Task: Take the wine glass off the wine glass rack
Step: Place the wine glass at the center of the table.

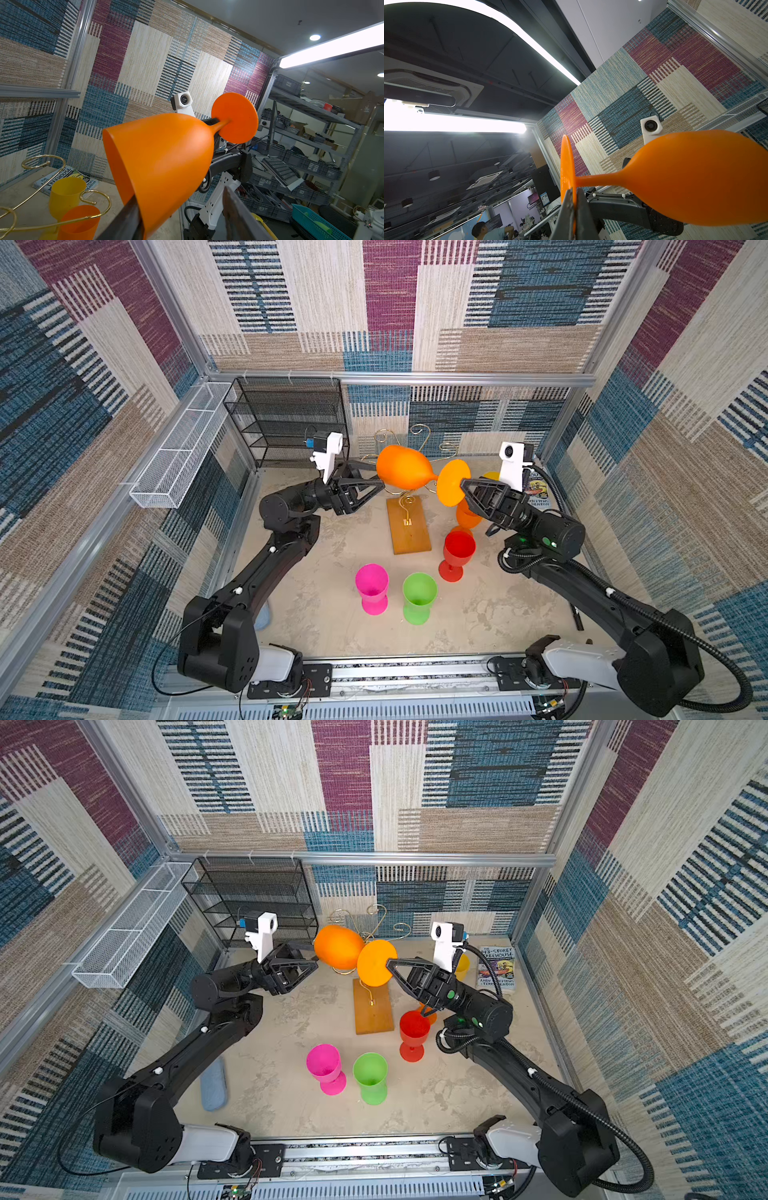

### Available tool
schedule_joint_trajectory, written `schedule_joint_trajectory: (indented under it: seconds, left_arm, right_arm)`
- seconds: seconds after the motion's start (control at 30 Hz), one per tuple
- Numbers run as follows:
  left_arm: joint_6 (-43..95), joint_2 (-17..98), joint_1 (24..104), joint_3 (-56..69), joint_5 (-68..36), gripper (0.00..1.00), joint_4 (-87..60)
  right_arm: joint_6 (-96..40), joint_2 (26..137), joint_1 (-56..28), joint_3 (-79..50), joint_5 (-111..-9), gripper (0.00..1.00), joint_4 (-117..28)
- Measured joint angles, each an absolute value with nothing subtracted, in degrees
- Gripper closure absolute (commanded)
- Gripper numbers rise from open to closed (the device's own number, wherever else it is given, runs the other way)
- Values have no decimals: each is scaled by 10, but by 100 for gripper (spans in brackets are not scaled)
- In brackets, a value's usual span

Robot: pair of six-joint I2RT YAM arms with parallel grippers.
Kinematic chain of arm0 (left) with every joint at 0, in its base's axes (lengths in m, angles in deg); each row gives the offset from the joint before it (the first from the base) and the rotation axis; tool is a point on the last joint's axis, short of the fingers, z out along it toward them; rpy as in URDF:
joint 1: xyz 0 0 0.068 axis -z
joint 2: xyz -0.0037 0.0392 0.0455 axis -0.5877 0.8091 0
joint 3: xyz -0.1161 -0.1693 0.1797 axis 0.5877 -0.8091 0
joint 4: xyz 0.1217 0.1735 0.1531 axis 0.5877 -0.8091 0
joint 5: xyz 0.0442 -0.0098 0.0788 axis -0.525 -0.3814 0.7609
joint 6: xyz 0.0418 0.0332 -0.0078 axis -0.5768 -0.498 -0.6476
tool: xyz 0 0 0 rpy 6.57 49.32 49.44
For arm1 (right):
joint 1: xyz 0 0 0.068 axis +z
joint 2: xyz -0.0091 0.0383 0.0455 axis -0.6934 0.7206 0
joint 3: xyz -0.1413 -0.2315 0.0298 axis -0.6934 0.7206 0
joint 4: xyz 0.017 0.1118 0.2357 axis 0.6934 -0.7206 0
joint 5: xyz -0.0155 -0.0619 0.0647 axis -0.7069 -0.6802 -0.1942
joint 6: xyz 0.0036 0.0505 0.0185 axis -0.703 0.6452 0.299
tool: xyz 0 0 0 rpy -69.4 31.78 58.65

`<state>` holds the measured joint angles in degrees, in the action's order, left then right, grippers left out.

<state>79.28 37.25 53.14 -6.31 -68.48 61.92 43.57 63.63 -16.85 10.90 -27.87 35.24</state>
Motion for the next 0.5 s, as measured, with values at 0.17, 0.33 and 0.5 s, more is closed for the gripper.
schedule_joint_trajectory:
  seconds: [0.17, 0.33, 0.5]
  left_arm:
    - [792, 377, 548, -63, -685, 46, 620]
    - [792, 376, 550, -64, -684, 56, 620]
    - [792, 366, 550, -65, -683, 69, 618]
  right_arm:
    - [436, 636, -169, 109, -279, 100, 353]
    - [436, 633, -168, 111, -279, 100, 353]
    - [440, 633, -168, 117, -292, 100, 354]
